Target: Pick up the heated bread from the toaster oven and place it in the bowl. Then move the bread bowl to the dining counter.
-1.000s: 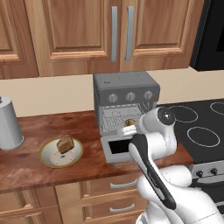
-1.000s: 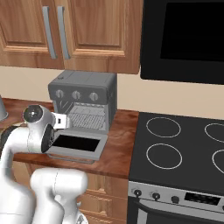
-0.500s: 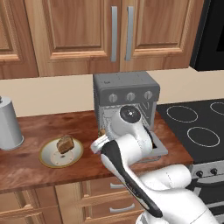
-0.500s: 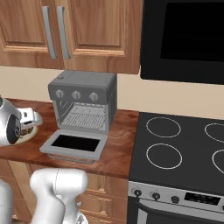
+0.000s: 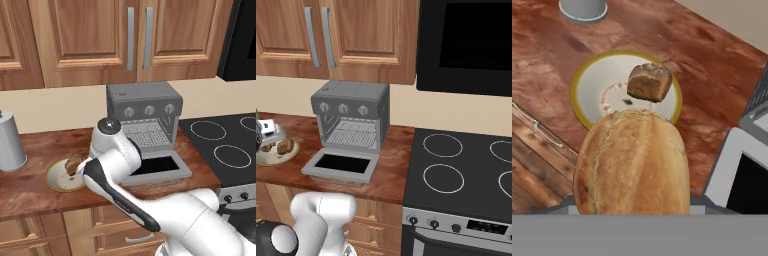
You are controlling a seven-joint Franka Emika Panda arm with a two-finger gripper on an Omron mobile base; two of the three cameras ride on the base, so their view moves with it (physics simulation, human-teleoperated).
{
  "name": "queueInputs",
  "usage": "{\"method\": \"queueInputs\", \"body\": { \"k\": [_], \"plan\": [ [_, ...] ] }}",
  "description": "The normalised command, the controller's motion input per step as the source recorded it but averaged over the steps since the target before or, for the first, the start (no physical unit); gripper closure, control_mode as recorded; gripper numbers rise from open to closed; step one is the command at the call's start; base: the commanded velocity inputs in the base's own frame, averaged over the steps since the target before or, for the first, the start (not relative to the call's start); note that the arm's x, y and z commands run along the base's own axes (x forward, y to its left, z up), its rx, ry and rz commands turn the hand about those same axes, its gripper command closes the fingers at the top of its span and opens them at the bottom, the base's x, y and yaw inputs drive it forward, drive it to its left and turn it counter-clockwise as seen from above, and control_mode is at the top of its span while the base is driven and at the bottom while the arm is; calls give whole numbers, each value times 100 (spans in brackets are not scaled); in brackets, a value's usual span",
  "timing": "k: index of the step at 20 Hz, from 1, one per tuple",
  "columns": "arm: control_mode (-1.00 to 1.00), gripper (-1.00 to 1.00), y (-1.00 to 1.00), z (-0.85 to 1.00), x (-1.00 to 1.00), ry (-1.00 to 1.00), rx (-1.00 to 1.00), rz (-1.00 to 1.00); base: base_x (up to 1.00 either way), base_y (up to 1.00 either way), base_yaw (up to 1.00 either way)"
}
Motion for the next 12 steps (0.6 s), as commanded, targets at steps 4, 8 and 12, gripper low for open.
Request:
{"method": "queueInputs", "body": {
  "k": [4,8,12],
  "plan": [
    [-100,100,66,-49,38,6,0,9,0,0,0],
    [-100,100,59,-48,72,0,0,2,0,0,0],
    [-100,-100,40,-40,72,1,0,0,0,0,0]
  ]
}}
